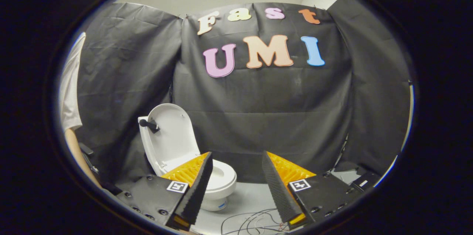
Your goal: Open the toilet lid.
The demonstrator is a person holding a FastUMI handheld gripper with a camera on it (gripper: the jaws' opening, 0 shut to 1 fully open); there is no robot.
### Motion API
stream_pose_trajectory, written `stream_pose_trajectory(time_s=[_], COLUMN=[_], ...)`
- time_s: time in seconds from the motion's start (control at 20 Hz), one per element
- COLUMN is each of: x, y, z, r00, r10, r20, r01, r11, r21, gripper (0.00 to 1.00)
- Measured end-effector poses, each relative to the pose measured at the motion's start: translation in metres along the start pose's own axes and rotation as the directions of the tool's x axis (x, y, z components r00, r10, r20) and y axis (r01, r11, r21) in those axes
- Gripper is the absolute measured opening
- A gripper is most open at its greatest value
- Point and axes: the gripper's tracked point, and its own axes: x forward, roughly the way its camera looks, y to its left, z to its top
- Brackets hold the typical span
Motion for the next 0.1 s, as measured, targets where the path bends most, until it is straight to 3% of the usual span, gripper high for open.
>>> stream_pose_trajectory(time_s=[0.1], x=[0.0021], y=[-0.0001], z=[-0.0012], r00=[1.0], r10=[-0.002], r20=[-0.003], r01=[0.002], r11=[1.0], r21=[0.001], gripper=[0.57])
